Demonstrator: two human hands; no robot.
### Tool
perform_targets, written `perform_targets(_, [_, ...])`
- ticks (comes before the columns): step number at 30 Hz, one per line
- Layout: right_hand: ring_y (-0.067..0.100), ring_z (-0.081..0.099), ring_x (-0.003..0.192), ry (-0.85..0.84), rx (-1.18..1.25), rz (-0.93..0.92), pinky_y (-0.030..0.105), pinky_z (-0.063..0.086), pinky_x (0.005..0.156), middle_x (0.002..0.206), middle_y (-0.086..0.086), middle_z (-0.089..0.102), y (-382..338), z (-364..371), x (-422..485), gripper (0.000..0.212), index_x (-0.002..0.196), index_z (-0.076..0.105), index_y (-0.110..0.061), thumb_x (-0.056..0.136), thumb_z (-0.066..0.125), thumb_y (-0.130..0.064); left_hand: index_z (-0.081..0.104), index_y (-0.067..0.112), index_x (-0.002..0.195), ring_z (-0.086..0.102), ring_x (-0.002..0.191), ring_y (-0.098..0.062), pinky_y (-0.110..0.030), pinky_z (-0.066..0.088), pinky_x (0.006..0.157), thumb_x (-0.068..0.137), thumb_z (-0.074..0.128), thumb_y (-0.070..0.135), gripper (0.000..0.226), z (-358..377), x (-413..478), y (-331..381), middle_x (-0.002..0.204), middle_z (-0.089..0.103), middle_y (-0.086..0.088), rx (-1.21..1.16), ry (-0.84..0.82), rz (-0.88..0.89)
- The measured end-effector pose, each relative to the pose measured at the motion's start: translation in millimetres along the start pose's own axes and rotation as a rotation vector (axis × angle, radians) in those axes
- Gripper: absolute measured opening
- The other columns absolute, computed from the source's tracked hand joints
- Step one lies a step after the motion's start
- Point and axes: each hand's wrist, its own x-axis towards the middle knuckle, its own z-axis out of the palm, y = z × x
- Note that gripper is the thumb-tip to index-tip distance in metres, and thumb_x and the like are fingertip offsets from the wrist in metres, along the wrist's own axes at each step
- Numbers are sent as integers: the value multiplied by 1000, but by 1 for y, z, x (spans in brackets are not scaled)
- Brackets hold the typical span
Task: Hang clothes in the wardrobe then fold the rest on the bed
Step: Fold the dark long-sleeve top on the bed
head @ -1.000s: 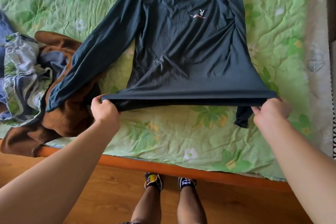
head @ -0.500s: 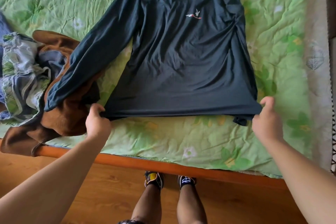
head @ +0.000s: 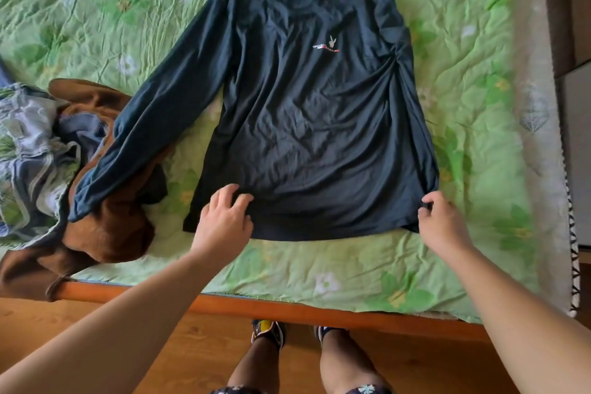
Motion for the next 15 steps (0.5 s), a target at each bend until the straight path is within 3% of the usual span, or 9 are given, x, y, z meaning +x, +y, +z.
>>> perform_targets(3, [42,57,121,14,120,80,44,42,97,134,23,58,-8,-2,18,46,142,43,-8,100,57,-21,47,21,144,24,147,-30,-45,32,114,97,52,28,48,9,22,47,158,30,-10,-7,-50,105])
perform_targets(6, [41,59,119,74,281,209,44,43,98,130,18,62,-8,0,39,59,143,38,-9,95,68,-26,47,21,146,27,146,-29,-44,32,115,97,53,27,49,18,41,95,157,33,-10,-34,-55,191])
perform_targets(8, [39,64,103,113,350,268,42,46,86,117,19,68,-7,-1,52,40,125,54,-8,91,71,-22,50,19,144,33,142,-28,-43,35,112,96,54,23,48,24,51,129,153,39,-8,-118,-48,236])
perform_targets(9, [37,64,86,110,389,274,39,44,74,99,17,70,-5,-3,59,17,103,62,-9,90,69,-19,52,17,142,37,138,-27,-42,37,111,96,55,21,46,26,56,146,149,43,-6,-187,-41,254])
perform_targets(10, [33,56,70,101,452,262,38,38,65,78,14,65,-3,-6,65,13,79,58,-11,89,65,-15,55,16,139,41,134,-24,-38,38,110,96,56,18,43,27,60,163,144,47,-4,-280,-32,256])
perform_targets(11, [28,44,63,109,543,255,38,31,60,63,9,52,-1,-11,71,26,66,47,-12,88,60,-12,58,15,136,45,129,-20,-34,39,109,97,56,15,39,27,65,181,139,50,-1,-397,-27,238])
perform_targets(13, [25,35,68,183,749,260,38,27,58,61,3,37,-1,-35,80,29,63,38,-14,88,53,-9,63,17,128,55,117,-13,-24,43,102,99,55,12,31,20,78,217,126,58,2,-671,-52,100])
perform_targets(15, [25,36,68,256,852,195,44,32,58,64,6,38,-10,-68,84,23,67,40,-13,86,52,-12,67,19,118,64,101,-15,-20,49,90,102,53,14,23,7,98,254,112,68,-2,-1071,-178,-147])
